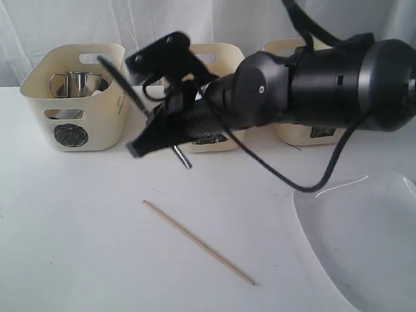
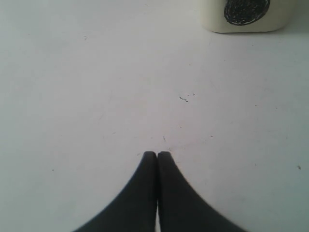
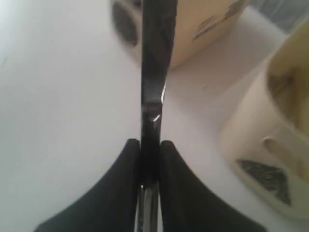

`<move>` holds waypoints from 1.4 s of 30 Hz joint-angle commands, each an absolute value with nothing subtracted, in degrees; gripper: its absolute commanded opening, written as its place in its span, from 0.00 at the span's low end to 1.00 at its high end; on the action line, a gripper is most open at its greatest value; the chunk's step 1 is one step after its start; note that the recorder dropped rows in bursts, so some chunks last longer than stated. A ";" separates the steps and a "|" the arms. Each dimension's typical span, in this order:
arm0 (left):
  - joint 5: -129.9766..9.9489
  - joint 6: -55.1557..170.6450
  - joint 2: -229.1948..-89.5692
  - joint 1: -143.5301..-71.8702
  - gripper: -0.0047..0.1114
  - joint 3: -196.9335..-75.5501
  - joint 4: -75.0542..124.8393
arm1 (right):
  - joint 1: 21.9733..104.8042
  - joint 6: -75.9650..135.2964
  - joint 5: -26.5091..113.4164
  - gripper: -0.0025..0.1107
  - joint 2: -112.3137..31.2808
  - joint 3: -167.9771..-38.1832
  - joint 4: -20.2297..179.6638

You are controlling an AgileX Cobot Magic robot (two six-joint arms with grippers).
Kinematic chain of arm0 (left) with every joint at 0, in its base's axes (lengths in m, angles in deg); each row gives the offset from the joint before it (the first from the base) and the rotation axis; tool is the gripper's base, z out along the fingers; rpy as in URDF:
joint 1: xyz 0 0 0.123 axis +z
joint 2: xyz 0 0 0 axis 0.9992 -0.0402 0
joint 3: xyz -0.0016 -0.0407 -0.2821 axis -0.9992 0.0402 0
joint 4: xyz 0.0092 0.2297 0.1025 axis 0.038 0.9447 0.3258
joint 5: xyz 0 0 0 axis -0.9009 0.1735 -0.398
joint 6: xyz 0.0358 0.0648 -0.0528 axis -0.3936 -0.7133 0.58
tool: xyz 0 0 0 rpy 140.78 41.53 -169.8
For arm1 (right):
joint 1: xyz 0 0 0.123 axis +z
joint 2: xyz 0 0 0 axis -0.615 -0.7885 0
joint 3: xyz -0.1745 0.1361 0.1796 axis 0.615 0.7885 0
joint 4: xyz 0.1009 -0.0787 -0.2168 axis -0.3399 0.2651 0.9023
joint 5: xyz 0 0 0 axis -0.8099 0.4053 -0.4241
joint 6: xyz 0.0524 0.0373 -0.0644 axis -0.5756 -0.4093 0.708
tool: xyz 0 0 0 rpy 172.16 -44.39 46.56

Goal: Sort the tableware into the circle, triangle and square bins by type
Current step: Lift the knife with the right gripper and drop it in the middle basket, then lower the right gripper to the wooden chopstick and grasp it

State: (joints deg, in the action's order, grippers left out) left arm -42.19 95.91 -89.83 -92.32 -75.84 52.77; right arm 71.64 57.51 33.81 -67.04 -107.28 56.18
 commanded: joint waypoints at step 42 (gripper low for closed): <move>-42.06 95.98 -89.57 -92.17 0.04 -75.55 52.78 | 58.47 47.71 47.39 0.30 -82.69 -126.40 56.71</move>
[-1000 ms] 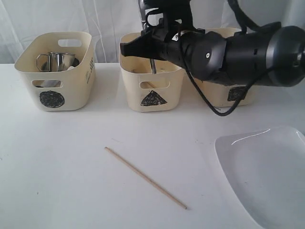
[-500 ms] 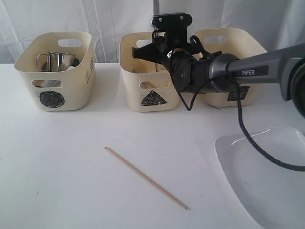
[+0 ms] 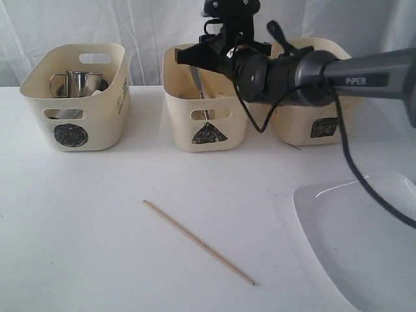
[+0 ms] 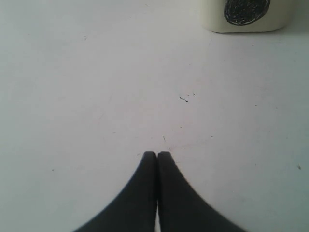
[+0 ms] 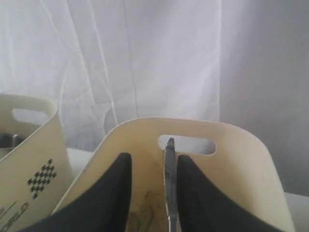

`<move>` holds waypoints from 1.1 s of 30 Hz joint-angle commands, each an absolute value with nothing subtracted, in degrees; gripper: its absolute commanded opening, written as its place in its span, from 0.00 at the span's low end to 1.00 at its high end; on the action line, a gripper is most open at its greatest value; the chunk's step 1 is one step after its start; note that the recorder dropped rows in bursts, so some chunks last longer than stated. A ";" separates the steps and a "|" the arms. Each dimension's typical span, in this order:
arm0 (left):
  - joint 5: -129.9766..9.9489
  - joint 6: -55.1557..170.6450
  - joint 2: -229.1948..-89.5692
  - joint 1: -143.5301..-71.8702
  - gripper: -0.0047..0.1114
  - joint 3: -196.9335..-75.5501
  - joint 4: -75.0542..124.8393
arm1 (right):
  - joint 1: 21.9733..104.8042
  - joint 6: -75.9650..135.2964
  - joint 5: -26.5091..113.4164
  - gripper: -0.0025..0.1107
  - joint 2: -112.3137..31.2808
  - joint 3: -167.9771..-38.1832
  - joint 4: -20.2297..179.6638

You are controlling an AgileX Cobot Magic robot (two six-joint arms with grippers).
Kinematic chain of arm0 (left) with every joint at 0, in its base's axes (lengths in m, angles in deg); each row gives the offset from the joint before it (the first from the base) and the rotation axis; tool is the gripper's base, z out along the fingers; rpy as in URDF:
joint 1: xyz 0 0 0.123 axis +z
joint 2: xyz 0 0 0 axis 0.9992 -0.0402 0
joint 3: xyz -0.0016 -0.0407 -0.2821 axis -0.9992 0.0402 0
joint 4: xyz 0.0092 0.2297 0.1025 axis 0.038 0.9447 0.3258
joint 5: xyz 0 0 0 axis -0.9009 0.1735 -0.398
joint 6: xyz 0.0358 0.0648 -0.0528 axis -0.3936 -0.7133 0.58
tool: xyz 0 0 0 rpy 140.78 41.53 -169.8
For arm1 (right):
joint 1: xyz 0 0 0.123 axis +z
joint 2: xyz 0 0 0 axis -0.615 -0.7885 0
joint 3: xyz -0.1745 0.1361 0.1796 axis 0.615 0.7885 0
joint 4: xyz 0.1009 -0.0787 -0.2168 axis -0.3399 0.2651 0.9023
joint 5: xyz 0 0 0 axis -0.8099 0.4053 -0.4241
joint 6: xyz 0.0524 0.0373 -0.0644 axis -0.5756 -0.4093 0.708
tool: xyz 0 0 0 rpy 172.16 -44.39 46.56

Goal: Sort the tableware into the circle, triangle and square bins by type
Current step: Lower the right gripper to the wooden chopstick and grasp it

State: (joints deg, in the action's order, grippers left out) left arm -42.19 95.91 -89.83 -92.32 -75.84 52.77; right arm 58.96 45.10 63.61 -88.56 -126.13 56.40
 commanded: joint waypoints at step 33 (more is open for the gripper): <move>-42.06 95.98 -89.57 -92.17 0.04 -75.55 52.78 | 75.02 49.67 -4.57 0.30 -85.01 -120.88 71.84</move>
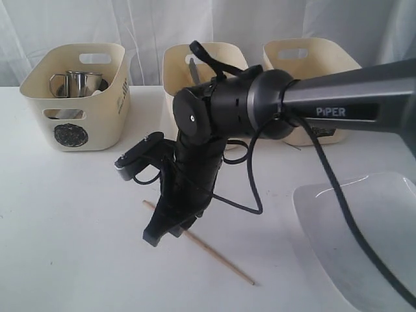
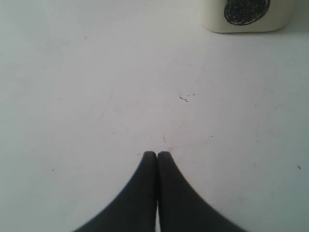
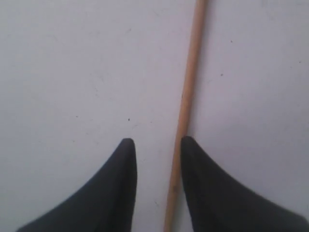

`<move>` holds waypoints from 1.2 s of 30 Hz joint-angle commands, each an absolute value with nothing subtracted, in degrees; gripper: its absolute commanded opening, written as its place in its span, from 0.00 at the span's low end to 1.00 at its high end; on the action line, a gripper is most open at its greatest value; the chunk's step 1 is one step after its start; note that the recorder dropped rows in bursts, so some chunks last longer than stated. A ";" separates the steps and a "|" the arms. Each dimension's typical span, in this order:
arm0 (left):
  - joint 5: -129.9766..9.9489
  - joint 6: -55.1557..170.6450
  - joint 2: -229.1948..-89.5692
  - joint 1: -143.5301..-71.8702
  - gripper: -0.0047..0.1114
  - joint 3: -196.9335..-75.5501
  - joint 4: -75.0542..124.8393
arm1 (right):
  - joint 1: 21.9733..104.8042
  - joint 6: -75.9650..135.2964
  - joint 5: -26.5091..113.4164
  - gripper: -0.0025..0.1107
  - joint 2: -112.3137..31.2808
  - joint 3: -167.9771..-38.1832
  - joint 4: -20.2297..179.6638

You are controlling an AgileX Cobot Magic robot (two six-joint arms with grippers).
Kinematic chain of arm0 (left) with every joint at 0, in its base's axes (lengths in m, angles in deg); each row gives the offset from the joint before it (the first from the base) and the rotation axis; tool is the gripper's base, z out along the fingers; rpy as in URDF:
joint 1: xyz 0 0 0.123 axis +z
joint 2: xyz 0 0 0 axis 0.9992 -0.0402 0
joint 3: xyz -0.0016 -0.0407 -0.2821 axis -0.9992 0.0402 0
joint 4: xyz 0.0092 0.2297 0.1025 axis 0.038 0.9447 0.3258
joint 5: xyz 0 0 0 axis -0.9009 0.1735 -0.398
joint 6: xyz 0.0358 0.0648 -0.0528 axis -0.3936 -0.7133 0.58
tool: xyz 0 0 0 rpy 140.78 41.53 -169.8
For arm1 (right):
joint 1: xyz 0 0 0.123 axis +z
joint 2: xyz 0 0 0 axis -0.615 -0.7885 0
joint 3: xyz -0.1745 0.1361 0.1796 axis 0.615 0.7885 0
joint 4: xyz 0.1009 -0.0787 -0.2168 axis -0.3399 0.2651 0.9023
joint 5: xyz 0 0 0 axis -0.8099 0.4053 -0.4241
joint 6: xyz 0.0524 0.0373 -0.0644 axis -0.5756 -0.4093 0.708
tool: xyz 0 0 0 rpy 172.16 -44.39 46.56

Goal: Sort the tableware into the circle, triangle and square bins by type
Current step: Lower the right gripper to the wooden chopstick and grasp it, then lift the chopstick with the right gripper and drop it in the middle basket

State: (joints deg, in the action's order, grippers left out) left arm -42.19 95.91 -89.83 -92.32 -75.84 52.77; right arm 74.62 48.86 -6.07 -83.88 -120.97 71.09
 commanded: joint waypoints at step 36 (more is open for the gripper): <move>-42.06 95.98 -89.57 -92.17 0.04 -75.55 52.78 | 75.02 62.86 -3.73 0.06 -90.59 -120.88 69.81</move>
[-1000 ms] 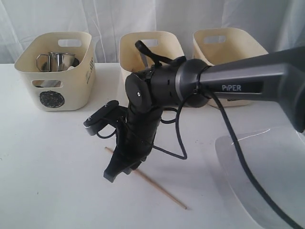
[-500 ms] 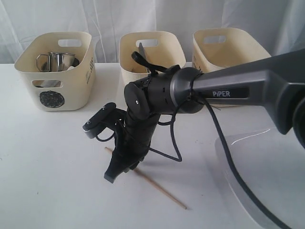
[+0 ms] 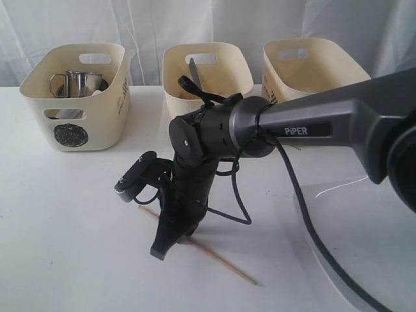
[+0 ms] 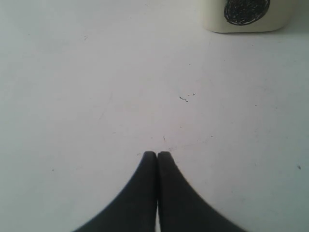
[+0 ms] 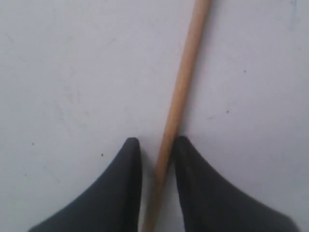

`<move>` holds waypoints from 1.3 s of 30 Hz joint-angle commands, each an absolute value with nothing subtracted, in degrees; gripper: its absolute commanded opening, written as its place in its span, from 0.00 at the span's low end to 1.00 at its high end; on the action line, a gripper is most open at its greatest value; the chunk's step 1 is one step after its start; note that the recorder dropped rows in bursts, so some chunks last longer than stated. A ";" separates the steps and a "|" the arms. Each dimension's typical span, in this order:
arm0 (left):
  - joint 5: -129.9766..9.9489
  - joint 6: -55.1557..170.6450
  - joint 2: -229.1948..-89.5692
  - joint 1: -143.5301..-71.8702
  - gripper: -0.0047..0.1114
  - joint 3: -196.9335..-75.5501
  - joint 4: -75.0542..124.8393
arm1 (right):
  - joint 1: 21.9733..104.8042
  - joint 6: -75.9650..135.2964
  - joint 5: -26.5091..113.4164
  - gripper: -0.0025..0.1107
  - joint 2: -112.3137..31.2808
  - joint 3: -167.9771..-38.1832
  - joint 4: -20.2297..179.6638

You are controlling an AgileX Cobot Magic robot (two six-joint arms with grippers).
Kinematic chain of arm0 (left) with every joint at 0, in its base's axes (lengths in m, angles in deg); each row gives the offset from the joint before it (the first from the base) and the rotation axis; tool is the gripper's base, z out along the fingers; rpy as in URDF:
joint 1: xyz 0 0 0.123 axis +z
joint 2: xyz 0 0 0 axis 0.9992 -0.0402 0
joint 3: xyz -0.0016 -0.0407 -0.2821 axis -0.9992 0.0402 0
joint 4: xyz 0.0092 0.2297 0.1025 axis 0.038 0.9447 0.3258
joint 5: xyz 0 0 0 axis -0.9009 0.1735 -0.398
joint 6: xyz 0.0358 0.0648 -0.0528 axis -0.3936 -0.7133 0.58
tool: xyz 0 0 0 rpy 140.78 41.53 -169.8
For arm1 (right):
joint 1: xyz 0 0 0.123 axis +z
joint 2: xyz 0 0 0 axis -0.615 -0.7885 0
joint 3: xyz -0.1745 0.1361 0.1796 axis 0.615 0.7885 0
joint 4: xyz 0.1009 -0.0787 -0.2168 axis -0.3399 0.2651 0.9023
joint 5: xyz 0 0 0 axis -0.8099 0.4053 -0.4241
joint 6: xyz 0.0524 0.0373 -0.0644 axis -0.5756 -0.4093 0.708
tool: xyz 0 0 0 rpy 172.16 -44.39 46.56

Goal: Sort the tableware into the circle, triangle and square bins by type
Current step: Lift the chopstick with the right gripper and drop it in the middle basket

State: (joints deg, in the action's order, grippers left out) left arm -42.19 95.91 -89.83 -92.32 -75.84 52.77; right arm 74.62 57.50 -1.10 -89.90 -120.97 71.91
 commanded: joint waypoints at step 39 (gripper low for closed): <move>-42.06 95.98 -89.57 -92.17 0.04 -75.55 52.78 | 46.59 105.20 3.70 0.02 -83.47 -122.43 -20.23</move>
State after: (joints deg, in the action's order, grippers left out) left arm -42.19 95.91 -89.83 -92.32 -75.84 52.77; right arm 47.85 101.38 4.21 -81.93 -121.90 -19.53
